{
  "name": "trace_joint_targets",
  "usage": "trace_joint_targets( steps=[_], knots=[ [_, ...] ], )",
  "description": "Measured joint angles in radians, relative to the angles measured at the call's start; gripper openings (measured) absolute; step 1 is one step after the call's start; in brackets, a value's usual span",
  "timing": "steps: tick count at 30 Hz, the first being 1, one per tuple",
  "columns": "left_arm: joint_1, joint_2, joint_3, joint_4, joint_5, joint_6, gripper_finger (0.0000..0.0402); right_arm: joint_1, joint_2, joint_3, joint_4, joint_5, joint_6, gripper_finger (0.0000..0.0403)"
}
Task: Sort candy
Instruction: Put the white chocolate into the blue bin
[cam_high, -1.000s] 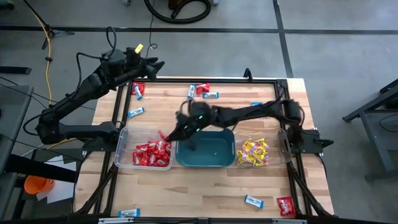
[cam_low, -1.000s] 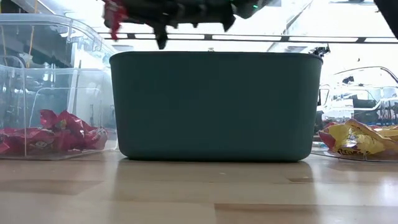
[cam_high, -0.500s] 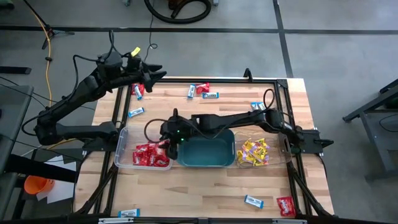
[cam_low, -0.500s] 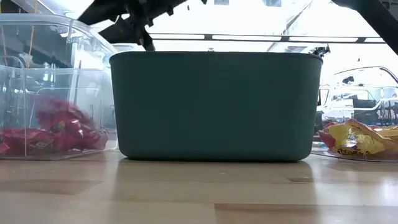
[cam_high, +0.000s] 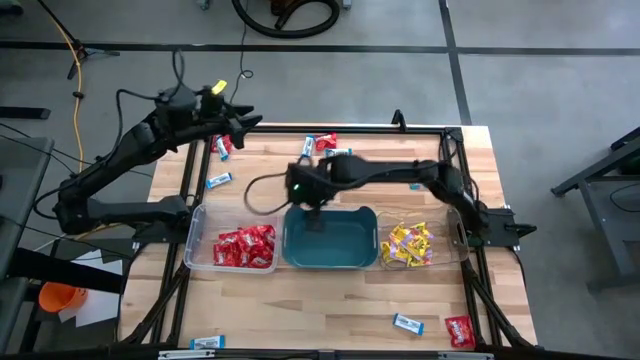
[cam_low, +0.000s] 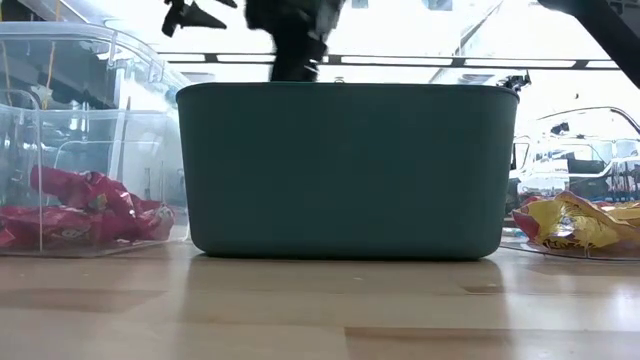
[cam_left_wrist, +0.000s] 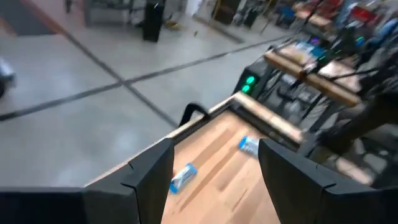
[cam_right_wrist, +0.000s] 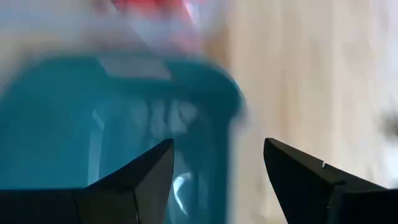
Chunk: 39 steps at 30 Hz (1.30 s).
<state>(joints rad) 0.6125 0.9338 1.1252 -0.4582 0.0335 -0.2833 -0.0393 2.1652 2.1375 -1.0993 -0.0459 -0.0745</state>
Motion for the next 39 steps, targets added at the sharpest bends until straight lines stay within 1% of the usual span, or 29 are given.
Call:
trace_joint_targets(
  steps=[3,5,6,7,8,11,12,13,14,15,17,19,23,25,29,32,35,39],
  knots=[
    [0.0,0.046,0.0,-0.023,-0.013,0.01,0.0221,-0.048,-0.094,-0.153,-0.01,-0.013,-0.012,0.0243],
    [0.0,0.079,0.0,-0.045,-0.041,0.017,0.0221,-0.074,-0.191,-0.297,0.033,-0.024,0.007,0.0243],
    [0.0,0.098,0.0,-0.059,-0.071,0.017,0.0221,-0.088,-0.251,-0.374,0.072,-0.028,0.026,0.0243],
    [0.0,0.12,0.0,-0.088,-0.124,0.008,0.0221,-0.1,-0.314,-0.456,0.113,-0.029,0.051,0.0243],
    [0.0,0.143,0.0,-0.129,-0.208,-0.014,0.0221,-0.113,-0.381,-0.539,0.155,-0.031,0.081,0.0243],
    [0.026,0.234,0.0,-0.301,-0.524,-0.07,0.0221,-0.14,-0.571,-0.774,0.29,-0.019,0.219,0.0243],
    [0.049,0.27,0.0,-0.347,-0.59,-0.073,0.0221,-0.143,-0.629,-0.84,0.335,-0.015,0.274,0.0243],
    [0.077,0.308,0.0,-0.382,-0.617,-0.071,0.0221,-0.144,-0.687,-0.904,0.382,-0.016,0.332,0.0243],
    [0.108,0.348,0.0,-0.407,-0.61,-0.07,0.0221,-0.144,-0.742,-0.963,0.425,-0.018,0.383,0.0243],
    [0.141,0.389,0.0,-0.42,-0.573,-0.07,0.0221,-0.141,-0.789,-1.015,0.462,-0.02,0.436,0.0243],
    [0.203,0.479,0.0,-0.424,-0.464,-0.071,0.0221,-0.132,-0.869,-1.107,0.533,-0.02,0.526,0.0243],
    [0.249,0.563,0.0,-0.422,-0.405,-0.073,0.0221,-0.125,-0.932,-1.173,0.592,-0.007,0.599,0.0243],
    [0.297,0.691,-0.001,-0.434,-0.408,-0.149,0.0221,-0.106,-1.002,-1.241,0.625,0.012,0.689,0.0243],
    [0.305,0.724,-0.001,-0.428,-0.441,-0.194,0.0221,-0.094,-1.016,-1.252,0.625,0.016,0.703,0.0243],
    [0.305,0.745,-0.005,-0.406,-0.534,-0.307,0.0221,-0.072,-1.016,-1.252,0.625,0.016,0.703,0.0243],
    [0.305,0.72,-0.065,-0.366,-0.565,-0.416,0.0221,-0.062,-1.015,-1.252,0.624,0.016,0.703,0.0243],
    [0.309,0.687,-0.154,-0.31,-0.546,-0.503,0.0221,-0.056,-1.015,-1.252,0.623,0.016,0.698,0.0243],
    [0.315,0.658,-0.252,-0.185,-0.506,-0.526,0.0221,-0.057,-1.015,-1.252,0.623,0.016,0.695,0.0243]
  ],
)
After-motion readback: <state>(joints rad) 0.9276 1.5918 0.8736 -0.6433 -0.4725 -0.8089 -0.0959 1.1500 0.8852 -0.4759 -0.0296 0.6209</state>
